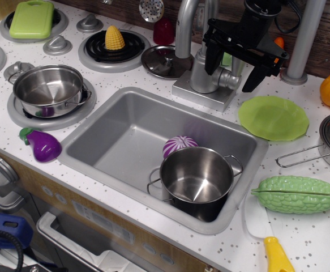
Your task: Turn lever vertical to front
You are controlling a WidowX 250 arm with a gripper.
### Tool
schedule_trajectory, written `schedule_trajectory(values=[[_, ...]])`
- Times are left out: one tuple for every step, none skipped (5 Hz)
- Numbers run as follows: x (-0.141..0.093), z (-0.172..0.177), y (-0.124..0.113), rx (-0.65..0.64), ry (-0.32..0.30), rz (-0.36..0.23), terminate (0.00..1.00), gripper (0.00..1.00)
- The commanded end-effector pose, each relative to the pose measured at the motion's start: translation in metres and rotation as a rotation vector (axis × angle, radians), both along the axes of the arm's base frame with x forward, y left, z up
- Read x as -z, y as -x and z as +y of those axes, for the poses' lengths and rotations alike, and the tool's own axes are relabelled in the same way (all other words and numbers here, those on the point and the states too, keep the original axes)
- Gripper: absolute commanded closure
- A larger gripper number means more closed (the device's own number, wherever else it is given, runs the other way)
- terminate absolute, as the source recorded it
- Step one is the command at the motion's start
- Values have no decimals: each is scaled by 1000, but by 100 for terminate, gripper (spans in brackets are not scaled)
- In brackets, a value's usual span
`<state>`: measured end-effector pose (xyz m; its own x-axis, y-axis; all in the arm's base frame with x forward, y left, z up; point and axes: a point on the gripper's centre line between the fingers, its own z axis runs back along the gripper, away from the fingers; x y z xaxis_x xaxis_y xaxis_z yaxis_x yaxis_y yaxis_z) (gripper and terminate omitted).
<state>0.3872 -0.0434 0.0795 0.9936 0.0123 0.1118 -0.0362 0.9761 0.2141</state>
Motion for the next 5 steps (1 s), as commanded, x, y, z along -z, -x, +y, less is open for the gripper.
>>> schedule_trajectory(values=[[0,0,0,0,0,0,0,0],[-15,2,-16,25,6,-40,0,0],[-34,3,-29,33,-51,-82,0,0],[-42,4,-40,53,-88,-145,0,0],[-43,5,-50,68,-125,-183,0,0]])
